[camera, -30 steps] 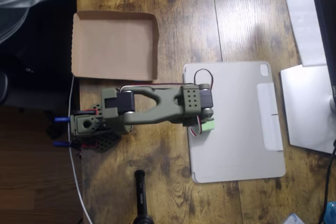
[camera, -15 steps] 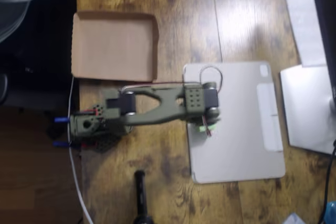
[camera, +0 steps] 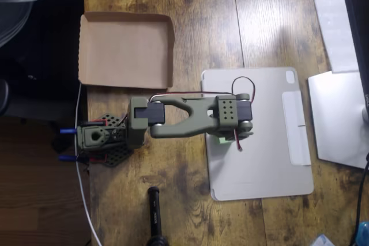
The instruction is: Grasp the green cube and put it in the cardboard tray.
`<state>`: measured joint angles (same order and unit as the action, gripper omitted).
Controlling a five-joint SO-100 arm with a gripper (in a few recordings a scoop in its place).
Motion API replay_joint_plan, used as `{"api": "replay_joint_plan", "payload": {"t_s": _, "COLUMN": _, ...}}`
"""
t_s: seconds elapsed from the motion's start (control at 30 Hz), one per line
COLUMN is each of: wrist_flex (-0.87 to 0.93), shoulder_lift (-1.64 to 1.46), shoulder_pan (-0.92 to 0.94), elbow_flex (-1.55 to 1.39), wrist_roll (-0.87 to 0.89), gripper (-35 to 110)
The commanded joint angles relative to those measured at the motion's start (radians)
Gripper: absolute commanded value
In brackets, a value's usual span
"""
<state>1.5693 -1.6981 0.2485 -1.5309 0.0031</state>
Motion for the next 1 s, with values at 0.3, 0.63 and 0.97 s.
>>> {"api": "replay_joint_plan", "payload": {"t_s": 0.3, "wrist_flex": -0.172, "shoulder_lift": -0.072, "shoulder_pan": -0.051, "elbow_flex": -0.201, "wrist_roll": 0.009, "gripper": 40}}
{"api": "replay_joint_plan", "payload": {"t_s": 0.63, "wrist_flex": -0.204, "shoulder_lift": -0.078, "shoulder_pan": -0.021, "elbow_flex": -0.186, "wrist_roll": -0.011, "gripper": 36}}
{"api": "replay_joint_plan", "payload": {"t_s": 0.97, "wrist_flex": -0.249, "shoulder_lift": -0.094, "shoulder_pan": -0.015, "elbow_flex": -0.207, "wrist_roll": -0.055, "gripper": 23}}
